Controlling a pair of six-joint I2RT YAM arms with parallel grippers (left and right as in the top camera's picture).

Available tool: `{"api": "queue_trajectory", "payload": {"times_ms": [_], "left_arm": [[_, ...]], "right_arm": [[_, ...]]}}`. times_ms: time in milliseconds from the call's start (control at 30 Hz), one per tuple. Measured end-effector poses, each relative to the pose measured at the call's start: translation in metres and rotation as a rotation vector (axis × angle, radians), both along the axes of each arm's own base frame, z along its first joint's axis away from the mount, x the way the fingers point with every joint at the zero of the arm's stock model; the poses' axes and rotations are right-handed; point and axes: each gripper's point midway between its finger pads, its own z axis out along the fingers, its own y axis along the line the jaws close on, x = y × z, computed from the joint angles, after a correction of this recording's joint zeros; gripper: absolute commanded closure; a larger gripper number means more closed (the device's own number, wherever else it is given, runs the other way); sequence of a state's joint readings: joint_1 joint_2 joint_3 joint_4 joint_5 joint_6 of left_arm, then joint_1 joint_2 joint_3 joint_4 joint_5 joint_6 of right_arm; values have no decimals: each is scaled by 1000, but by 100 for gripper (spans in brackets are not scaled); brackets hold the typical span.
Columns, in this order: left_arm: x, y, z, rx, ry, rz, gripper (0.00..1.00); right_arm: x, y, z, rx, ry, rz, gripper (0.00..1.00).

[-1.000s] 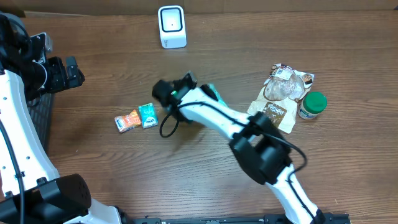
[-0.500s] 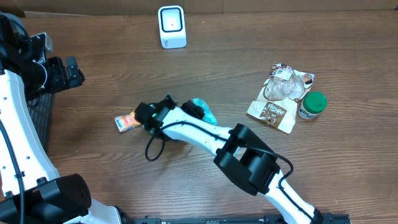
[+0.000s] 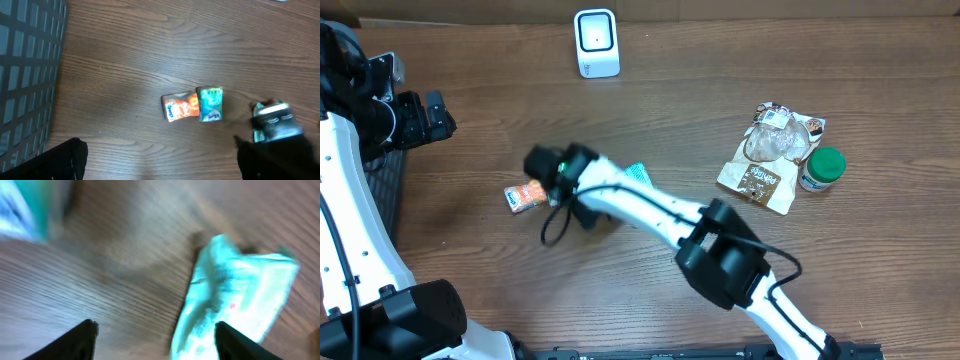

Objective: Scan the item barcode

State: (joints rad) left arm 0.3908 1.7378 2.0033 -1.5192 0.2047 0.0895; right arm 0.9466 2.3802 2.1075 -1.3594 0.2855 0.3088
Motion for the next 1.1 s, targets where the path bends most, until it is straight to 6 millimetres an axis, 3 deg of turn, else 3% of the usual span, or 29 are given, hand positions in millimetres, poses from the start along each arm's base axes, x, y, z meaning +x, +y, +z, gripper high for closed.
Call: {"api": "queue_trajectory", "payload": {"times_ms": [167,267,467,633,833,1100], "left_arm": [[0,0,0,0,0,0,0],[0,0,0,0,0,0,0],[0,0,0,0,0,0,0],[0,0,0,0,0,0,1],[0,0,0,0,0,0,1],[0,0,0,0,0,0,0]], "right_arm": [[35,-10,52,170,46,-155,83],[59,-41,63,205,74,-259,96],[90,-116,51,172,131,-448,96],[78,-163,13,77,251,-512,96],[45,-168,-21,10,365,-480,96],[12,-125,-35,20,416,-371,96]]}}
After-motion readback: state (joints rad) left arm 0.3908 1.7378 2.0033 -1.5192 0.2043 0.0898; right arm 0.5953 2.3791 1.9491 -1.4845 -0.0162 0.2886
